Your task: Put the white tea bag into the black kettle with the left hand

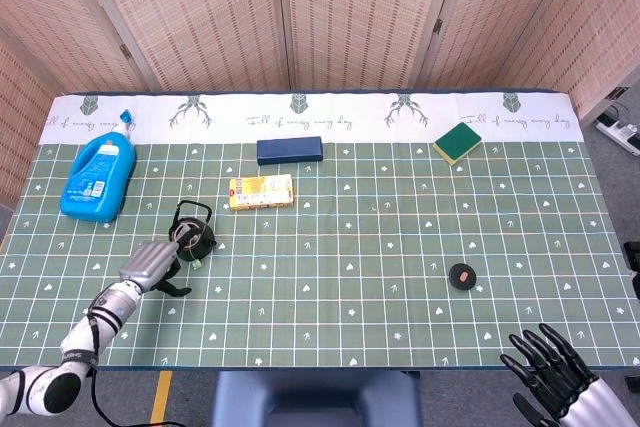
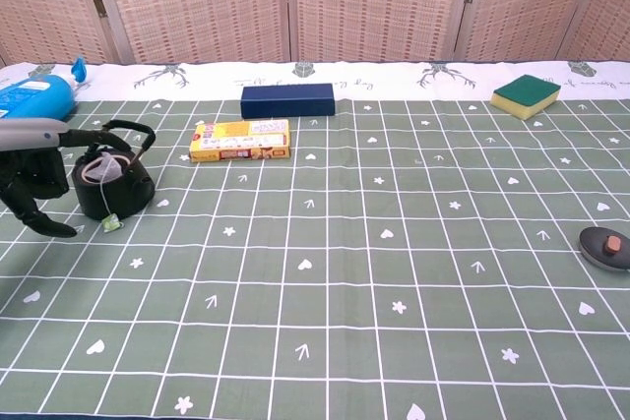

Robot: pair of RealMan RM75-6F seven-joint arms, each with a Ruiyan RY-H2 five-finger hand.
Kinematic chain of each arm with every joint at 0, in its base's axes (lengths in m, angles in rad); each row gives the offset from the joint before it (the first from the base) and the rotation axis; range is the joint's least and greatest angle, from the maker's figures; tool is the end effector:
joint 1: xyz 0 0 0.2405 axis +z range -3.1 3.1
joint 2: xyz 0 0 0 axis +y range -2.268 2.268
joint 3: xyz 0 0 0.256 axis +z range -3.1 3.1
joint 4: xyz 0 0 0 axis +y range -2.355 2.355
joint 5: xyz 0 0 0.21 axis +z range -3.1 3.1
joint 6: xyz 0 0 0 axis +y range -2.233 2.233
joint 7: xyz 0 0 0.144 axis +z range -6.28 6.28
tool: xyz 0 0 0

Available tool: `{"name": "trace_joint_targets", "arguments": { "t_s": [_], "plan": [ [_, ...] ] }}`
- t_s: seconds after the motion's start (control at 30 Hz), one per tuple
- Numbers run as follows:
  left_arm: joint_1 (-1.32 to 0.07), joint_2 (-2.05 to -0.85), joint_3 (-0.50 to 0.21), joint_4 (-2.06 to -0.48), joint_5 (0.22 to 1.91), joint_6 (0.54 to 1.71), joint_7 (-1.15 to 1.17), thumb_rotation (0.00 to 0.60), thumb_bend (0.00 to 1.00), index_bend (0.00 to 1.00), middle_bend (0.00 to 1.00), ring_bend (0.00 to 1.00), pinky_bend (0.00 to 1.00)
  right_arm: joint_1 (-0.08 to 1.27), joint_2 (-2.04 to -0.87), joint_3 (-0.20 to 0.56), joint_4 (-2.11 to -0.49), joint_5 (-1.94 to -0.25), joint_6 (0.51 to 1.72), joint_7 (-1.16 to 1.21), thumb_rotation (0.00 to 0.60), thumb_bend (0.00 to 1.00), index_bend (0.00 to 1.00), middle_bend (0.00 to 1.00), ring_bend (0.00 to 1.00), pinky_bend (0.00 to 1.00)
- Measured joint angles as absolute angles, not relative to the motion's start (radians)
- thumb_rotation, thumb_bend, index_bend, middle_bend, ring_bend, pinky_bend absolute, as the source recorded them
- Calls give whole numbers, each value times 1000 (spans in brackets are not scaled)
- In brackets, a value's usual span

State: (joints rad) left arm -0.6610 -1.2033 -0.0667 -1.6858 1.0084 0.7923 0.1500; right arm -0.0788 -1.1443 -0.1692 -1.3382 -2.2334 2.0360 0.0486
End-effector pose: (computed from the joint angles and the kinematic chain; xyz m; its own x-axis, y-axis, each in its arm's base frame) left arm -0.2239 0.3104 0.0509 0.3458 0.5176 0.7827 0.9381 -0.1751 -0.2987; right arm -0.2706 -0.0520 0.1695 0.3271 0.1350 0.9353 -0.7320 -0.5897 0.3411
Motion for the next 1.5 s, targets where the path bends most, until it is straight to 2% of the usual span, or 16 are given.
{"name": "trace_joint_targets", "arguments": {
  "t_s": [1.07, 1.3, 1.5],
  "plan": [
    [-663, -1327, -32, -1488, 1001, 742, 131, 600, 246, 79, 1000, 1000, 1000, -80, -1145, -170, -1340, -2235, 2036, 45, 600, 423, 0, 0, 0, 0],
    [-665, -1327, -40, -1491, 996, 742, 127, 600, 245, 75, 1000, 1000, 1000, -80, -1144, -170, -1341, -2233, 2033, 46, 600, 423, 0, 0, 0, 0],
    [-640, -1275, -65, -1574, 1057, 832, 91, 600, 244, 42, 1000, 1000, 1000, -81, -1144, -169, -1340, -2230, 2037, 48, 600, 423, 0, 0, 0, 0]
  ]
}}
